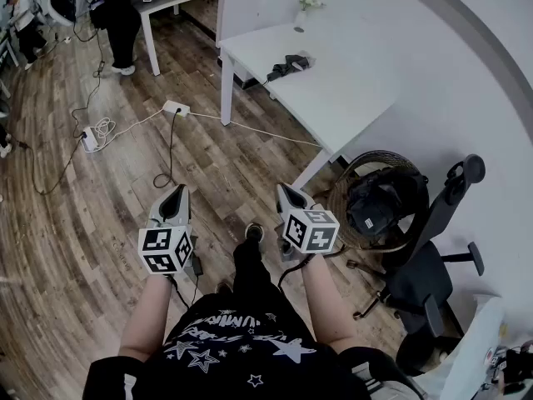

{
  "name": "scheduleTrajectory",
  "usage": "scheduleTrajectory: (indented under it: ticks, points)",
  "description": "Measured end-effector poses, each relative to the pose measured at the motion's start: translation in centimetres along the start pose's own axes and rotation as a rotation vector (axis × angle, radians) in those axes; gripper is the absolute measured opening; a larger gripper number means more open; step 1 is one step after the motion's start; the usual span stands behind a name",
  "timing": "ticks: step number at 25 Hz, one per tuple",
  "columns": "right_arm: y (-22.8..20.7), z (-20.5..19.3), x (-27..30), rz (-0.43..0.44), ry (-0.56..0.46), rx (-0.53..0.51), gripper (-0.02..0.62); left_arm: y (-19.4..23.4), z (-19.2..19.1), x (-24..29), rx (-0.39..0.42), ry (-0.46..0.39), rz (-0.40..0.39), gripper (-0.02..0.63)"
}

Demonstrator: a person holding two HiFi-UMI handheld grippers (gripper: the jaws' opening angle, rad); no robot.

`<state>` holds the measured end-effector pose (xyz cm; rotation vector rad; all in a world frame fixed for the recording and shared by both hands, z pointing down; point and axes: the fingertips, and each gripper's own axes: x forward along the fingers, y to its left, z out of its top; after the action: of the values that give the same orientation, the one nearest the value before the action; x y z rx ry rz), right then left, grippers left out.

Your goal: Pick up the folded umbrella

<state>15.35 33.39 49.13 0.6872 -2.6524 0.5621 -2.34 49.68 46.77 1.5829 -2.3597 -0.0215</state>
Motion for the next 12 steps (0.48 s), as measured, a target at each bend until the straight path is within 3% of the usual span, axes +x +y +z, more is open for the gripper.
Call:
scheduleTrajectory:
  ticks: [12]
  points:
    - [-1.5,0.1,1.2,-0.019,0.012,0.022,0.017,0.5,-0.9,1.9,-0.020,0.034,0.003,0.003]
